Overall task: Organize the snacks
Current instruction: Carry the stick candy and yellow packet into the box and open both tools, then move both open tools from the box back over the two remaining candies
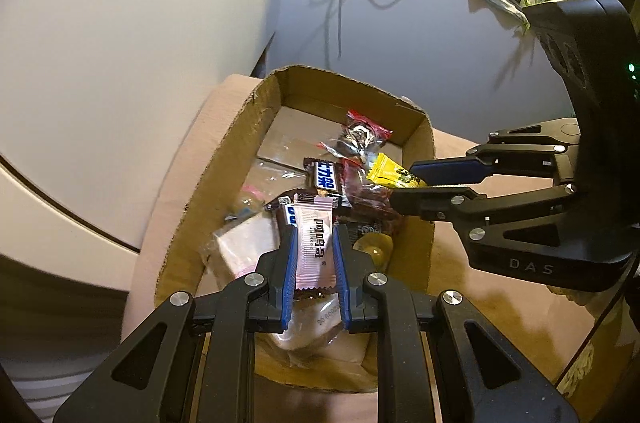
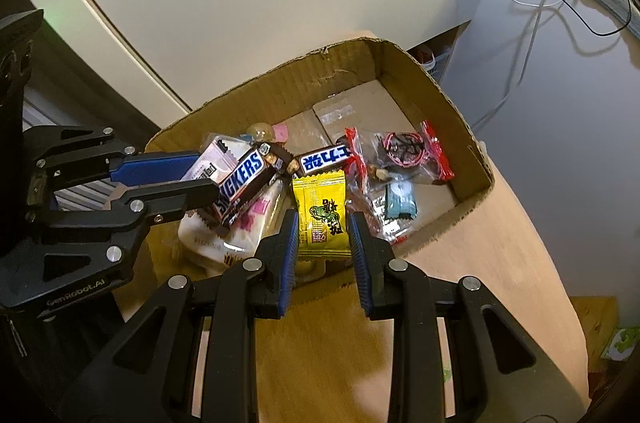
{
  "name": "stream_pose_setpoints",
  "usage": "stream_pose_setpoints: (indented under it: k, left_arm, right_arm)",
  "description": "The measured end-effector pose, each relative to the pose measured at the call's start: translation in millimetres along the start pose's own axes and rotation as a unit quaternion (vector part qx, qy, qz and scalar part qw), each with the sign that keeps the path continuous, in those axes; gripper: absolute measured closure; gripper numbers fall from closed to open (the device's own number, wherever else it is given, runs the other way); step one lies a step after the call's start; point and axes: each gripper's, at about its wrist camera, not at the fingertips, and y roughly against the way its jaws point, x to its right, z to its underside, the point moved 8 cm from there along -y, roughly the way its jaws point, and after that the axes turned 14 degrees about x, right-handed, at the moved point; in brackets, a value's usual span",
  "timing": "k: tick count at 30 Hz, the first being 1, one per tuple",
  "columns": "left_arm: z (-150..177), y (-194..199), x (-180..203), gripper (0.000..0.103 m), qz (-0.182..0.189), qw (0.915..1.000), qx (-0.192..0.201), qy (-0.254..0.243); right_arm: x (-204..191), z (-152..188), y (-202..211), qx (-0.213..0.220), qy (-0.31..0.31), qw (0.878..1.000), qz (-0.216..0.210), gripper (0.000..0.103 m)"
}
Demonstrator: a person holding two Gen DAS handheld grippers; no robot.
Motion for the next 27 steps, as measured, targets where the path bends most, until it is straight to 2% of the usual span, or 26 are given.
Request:
stream_pose_setpoints:
  k: [8,10,11,15,18,27]
  left_arm:
    - [-2,-3,-3,0.086,-0.001,1.0,0.0,-0.001]
    - [-3,-4,-3,0.073,-0.004,1.0,-0.001,-0.003]
    - [-3,-4,-4,0.071,-0.005,1.0,0.0,-0.003]
    - [-4,-4,-4,0.07,-0.007,1.0,0.0,-0.004]
    - [-4,-3,-5,0.064,-0.011,0.9999,0.002,-0.005]
    - [-7,2,5,0.064,-0.013,0.9997,0.008,-0.018]
  right_arm:
    - [-2,-9,-2,0.001,0.007,1.0,0.004,0.076]
    - [-2,-11,-3,0.001,0.006,1.0,0.007,0.076]
    - [-1,-12,-3,0.002,0.006,1.0,0.007,0.075]
    - [0,-15,-2,0.008,0.005,1.0,0.011,0.061]
    - [2,-15,-1,0.011,0.006,1.0,0.013,0.051]
    - [8,-14,5,0.018,0.005,1.0,0.019,0.046]
